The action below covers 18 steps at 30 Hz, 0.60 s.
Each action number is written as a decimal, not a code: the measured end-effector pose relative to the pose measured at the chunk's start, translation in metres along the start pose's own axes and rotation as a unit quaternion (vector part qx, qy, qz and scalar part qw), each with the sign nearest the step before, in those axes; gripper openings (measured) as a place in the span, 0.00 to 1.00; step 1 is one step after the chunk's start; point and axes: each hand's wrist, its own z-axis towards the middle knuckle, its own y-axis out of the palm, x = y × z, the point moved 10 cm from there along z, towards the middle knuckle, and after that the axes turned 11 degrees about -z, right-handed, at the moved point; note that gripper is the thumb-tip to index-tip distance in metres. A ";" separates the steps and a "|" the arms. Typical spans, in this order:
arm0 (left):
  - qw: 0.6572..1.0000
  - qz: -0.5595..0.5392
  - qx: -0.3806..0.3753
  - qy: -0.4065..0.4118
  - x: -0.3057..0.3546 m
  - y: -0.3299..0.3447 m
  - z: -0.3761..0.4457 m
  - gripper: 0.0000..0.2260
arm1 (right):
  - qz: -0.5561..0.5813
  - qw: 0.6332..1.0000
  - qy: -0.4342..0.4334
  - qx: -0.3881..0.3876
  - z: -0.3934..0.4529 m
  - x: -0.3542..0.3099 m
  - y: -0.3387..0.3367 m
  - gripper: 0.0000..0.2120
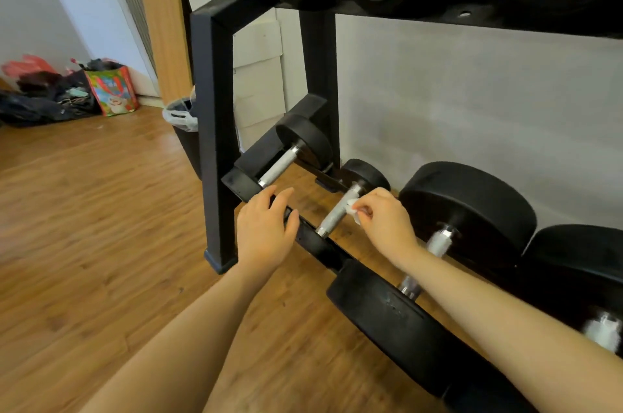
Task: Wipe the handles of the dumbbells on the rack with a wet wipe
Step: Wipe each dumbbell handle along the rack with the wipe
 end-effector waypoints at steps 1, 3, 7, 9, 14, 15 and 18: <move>1.000 0.001 -0.001 0.002 -0.009 0.004 0.009 0.18 | -0.002 1.000 0.017 0.002 0.008 0.002 0.007 0.09; 1.000 0.008 -0.003 0.006 -0.027 0.012 0.026 0.19 | 0.003 0.998 0.065 0.006 0.021 0.011 0.022 0.08; 0.999 0.030 -0.030 0.001 -0.064 0.031 0.058 0.20 | 0.028 0.988 0.149 0.014 0.038 0.033 0.051 0.07; 0.998 0.036 -0.048 0.006 -0.078 0.040 0.072 0.20 | 0.016 0.988 0.155 0.012 0.043 0.037 0.061 0.07; 0.996 0.046 -0.068 -0.021 -0.106 0.056 0.094 0.19 | 0.024 0.974 0.225 0.002 0.041 0.050 0.078 0.07; 0.996 0.043 -0.069 -0.022 -0.107 0.057 0.095 0.18 | 0.026 0.971 0.237 -0.002 0.040 0.050 0.079 0.06; 0.997 0.026 -0.065 -0.032 -0.110 0.063 0.096 0.15 | 0.040 0.962 0.269 -0.001 0.039 0.050 0.077 0.06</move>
